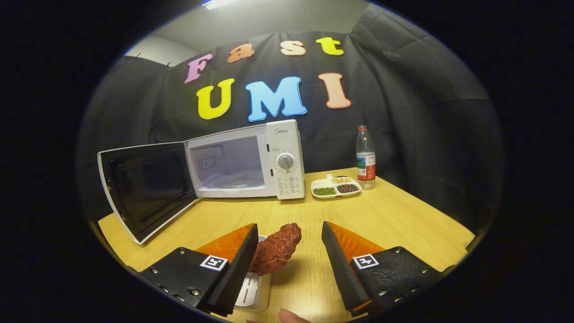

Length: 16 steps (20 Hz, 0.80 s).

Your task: Open the microwave, put the food inside, and close the microwave door.

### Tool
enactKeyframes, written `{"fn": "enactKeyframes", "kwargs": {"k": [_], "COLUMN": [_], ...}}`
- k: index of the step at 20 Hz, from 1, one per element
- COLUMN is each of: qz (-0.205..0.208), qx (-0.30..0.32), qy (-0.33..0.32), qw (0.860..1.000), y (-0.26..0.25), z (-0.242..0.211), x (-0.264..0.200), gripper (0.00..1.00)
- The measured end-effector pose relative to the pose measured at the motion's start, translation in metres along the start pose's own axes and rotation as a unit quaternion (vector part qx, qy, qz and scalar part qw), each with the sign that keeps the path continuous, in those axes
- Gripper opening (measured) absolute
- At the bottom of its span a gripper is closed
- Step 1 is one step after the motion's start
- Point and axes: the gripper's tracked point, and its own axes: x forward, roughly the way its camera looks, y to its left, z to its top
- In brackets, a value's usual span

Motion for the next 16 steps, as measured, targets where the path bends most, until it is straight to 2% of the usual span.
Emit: {"fn": "enactKeyframes", "kwargs": {"k": [6, 8, 10, 12, 16], "qz": [0.058, 0.048, 0.062, 0.076, 0.107], "qx": [0.072, 0.09, 0.111, 0.153, 0.243], "qy": [0.017, 0.019, 0.017, 0.014, 0.026], "qw": [0.996, 0.995, 0.992, 0.985, 0.964], "y": [0.016, 0.012, 0.014, 0.021, 0.024], "z": [-0.004, -0.007, -0.005, -0.007, 0.017], "x": [0.013, 0.016, 0.017, 0.025, 0.012], "gripper": [0.87, 0.39, 0.37, 0.21, 0.2]}}
